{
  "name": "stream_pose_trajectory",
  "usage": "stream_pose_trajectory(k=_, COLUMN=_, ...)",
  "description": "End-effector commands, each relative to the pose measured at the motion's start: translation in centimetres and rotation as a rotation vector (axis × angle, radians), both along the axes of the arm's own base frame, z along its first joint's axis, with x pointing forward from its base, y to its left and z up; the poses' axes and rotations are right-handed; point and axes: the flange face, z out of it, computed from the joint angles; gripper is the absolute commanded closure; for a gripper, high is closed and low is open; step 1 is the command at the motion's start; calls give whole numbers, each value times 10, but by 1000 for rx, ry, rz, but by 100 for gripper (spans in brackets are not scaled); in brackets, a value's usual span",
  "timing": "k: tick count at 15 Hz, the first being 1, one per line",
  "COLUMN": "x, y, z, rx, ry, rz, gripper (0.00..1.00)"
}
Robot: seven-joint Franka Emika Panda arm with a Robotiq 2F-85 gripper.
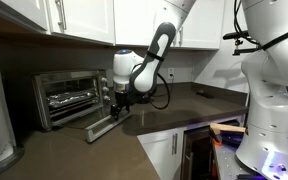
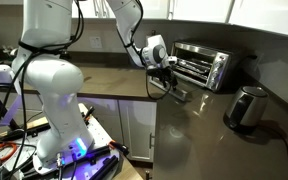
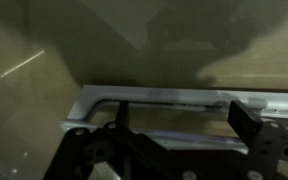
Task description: Close the oven
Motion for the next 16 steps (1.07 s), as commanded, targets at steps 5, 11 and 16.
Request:
stream_pose_trajectory(k=5, x=2, y=-6, z=36, rx=-34, ry=-123, rz=-45, gripper=0)
stream_pose_trajectory(k=11, x=1, y=-8, z=59, rx=-34, ry=-154, rz=-57, gripper=0)
stream_pose_trajectory(k=16, x=5, y=-22, z=69, rx=-41, ry=-182, rz=-80, gripper=0)
